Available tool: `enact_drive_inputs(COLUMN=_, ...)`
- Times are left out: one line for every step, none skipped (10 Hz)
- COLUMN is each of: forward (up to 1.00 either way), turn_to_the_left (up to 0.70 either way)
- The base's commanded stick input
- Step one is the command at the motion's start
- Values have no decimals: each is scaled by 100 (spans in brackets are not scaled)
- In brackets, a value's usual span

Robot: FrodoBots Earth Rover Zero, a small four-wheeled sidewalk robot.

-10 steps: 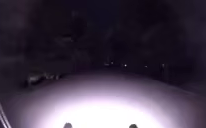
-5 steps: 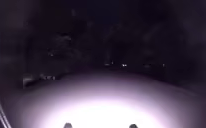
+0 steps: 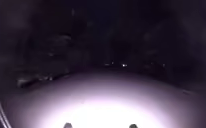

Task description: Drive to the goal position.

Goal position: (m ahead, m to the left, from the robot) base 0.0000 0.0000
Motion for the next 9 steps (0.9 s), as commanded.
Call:
enact_drive_inputs(forward=50, turn_to_the_left=0)
enact_drive_inputs(forward=50, turn_to_the_left=0)
enact_drive_inputs(forward=50, turn_to_the_left=0)
enact_drive_inputs(forward=50, turn_to_the_left=0)
enact_drive_inputs(forward=50, turn_to_the_left=0)
enact_drive_inputs(forward=50, turn_to_the_left=0)
enact_drive_inputs(forward=50, turn_to_the_left=0)
enact_drive_inputs(forward=50, turn_to_the_left=0)
enact_drive_inputs(forward=50, turn_to_the_left=0)
